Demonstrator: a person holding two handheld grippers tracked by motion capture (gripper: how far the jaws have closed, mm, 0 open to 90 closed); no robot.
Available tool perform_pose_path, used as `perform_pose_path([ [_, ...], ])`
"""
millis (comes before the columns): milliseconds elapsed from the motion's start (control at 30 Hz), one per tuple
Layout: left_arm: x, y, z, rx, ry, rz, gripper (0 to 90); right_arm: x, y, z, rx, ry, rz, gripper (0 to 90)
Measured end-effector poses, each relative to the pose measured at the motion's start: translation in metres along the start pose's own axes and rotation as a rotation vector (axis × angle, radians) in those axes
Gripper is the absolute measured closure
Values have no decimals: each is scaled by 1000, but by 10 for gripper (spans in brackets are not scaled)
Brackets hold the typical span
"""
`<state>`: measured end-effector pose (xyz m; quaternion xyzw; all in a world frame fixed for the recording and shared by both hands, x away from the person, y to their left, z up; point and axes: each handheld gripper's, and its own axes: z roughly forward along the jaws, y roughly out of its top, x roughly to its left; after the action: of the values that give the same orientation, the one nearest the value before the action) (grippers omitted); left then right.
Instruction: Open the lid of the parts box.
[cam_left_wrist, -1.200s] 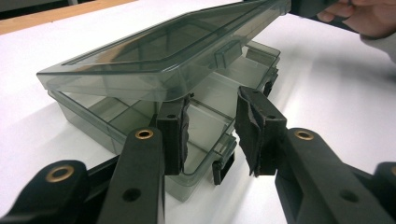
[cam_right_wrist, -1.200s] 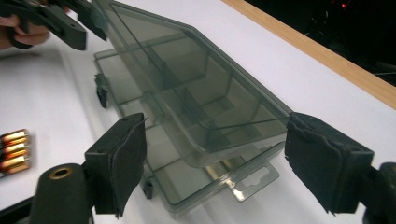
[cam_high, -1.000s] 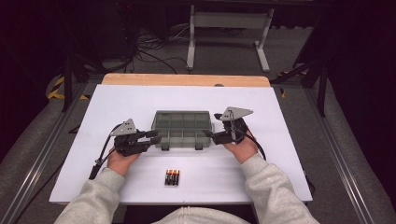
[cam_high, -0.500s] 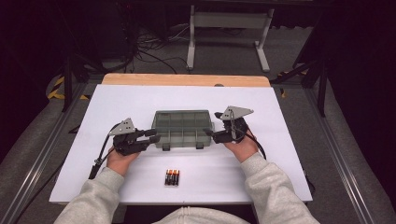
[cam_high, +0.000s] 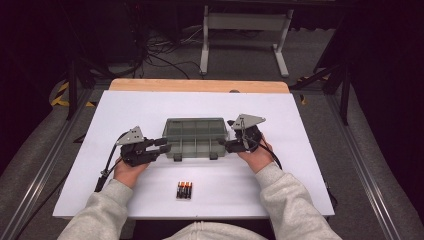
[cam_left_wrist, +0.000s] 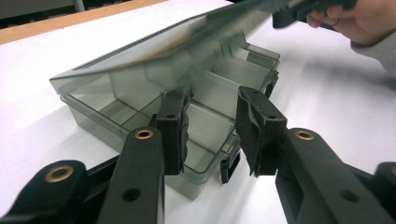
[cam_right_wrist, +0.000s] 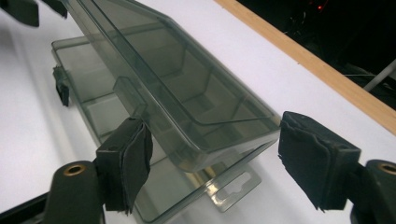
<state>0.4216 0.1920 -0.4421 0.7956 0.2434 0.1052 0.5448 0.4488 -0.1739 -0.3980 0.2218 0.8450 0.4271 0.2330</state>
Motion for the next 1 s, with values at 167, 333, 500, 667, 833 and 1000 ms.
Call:
perform_pose_path([
  [167, -3, 0, 7, 43, -26, 18, 613, -3, 8, -2, -19, -13, -10, 283],
  [333, -9, -3, 20, 140, -41, 75, 573, -9, 15, -1, -26, -1, -10, 326],
  [500, -9, -4, 23, 180, -22, 85, 577, -13, 24, 0, -30, -1, -32, 394],
  [667, -6, -4, 20, 180, -15, 79, 597, -17, 32, 0, -40, 26, -35, 536],
  [833, -7, -4, 20, 186, -14, 91, 595, -20, 38, 0, -33, 30, -51, 580],
  [1000, -7, -5, 19, 190, -30, 70, 598, -27, 41, 1, -45, 37, -27, 608],
])
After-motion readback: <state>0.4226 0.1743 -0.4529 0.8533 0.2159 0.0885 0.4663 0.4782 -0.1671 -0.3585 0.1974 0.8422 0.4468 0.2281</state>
